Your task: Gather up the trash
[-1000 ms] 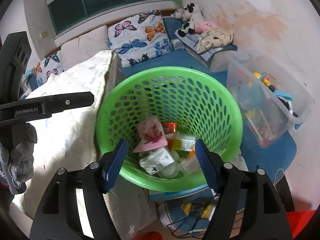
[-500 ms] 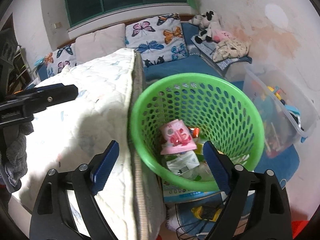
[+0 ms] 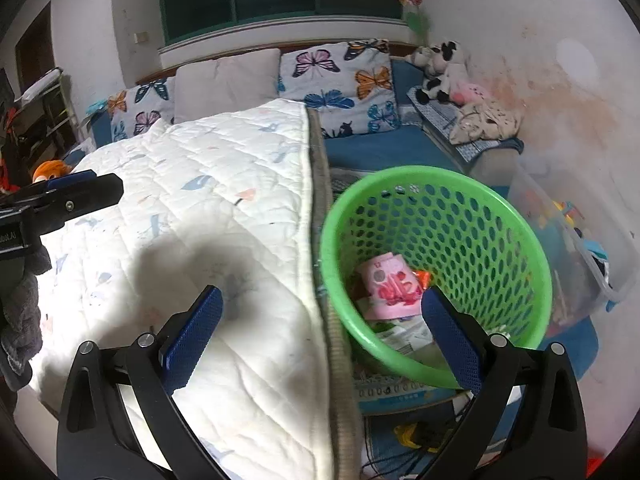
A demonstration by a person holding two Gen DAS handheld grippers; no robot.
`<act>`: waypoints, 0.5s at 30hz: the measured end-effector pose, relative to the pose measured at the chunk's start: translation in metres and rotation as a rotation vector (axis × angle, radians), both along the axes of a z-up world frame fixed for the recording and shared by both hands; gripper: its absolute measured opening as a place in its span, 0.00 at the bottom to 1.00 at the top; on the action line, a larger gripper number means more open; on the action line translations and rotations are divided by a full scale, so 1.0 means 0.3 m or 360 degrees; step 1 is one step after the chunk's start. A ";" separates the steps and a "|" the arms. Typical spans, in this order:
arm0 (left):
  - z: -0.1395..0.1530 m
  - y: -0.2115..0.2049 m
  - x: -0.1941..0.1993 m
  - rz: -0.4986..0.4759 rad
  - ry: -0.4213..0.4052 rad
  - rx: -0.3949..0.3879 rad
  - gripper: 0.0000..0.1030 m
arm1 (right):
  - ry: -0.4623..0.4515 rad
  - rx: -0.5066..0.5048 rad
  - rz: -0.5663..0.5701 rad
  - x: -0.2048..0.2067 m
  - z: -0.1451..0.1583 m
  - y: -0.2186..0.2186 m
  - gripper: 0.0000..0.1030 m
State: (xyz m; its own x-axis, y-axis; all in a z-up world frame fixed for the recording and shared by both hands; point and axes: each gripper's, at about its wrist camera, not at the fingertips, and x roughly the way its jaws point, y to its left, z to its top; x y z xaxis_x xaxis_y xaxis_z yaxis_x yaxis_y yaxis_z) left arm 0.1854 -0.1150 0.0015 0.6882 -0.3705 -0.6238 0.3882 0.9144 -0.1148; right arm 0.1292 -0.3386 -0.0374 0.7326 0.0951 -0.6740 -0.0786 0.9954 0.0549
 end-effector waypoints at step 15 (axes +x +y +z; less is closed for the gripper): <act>-0.003 0.211 -0.109 0.0214 -0.0058 0.0008 0.92 | -0.0043 -0.0023 0.0041 0.008 0.014 0.129 0.96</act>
